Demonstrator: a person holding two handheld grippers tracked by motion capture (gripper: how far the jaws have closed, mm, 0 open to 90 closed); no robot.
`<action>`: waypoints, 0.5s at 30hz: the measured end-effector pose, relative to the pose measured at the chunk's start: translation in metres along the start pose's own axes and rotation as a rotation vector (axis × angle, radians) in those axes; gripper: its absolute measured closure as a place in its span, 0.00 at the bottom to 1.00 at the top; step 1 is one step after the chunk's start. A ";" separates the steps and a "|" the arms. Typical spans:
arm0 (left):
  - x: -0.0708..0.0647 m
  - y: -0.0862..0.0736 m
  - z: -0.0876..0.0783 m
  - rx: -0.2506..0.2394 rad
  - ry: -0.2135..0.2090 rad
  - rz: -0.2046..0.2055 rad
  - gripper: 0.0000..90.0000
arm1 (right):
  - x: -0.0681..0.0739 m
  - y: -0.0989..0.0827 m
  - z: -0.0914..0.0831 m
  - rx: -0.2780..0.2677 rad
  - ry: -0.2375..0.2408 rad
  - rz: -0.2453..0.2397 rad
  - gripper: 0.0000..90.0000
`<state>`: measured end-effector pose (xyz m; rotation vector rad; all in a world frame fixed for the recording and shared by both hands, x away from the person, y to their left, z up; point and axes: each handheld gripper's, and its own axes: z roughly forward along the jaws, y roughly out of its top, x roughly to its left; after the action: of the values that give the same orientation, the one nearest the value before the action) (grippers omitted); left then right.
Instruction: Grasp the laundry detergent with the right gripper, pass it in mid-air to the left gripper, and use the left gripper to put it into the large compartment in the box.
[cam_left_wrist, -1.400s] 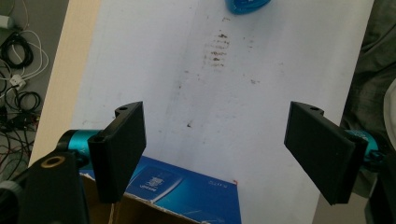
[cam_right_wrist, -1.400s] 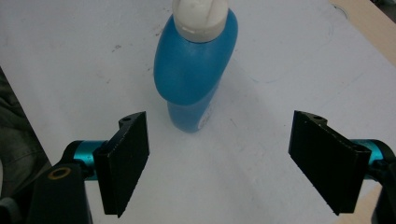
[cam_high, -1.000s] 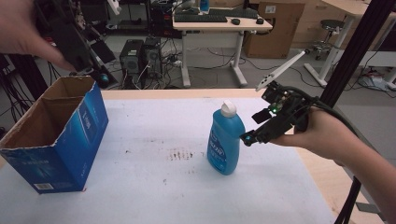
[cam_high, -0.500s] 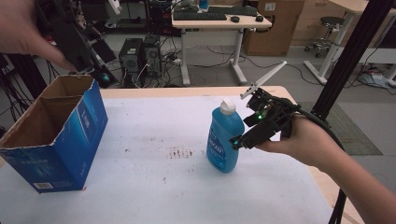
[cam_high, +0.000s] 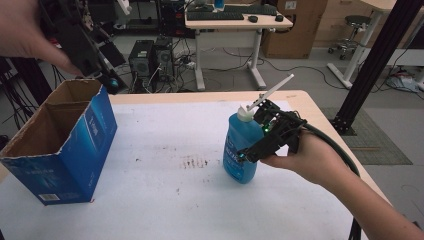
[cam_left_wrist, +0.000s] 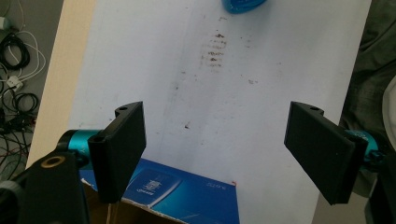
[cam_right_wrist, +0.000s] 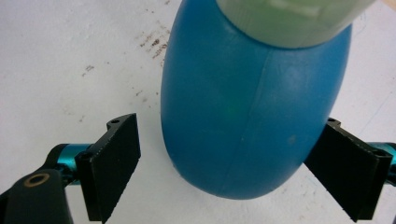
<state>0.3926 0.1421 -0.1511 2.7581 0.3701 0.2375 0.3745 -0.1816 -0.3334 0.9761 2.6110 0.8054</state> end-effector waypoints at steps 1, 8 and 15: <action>0.000 0.000 0.000 -0.001 -0.001 -0.002 0.23 | 0.000 -0.001 0.000 0.000 -0.005 0.001 0.13; 0.000 0.000 0.001 0.002 0.000 0.002 0.23 | 0.003 -0.003 0.006 0.013 0.001 0.005 0.13; -0.001 0.001 0.002 0.006 -0.003 0.003 0.23 | 0.003 -0.004 0.010 0.009 -0.009 0.021 0.14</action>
<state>0.3926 0.1407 -0.1524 2.7643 0.3662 0.2332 0.3743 -0.1783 -0.3446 1.0095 2.6036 0.7927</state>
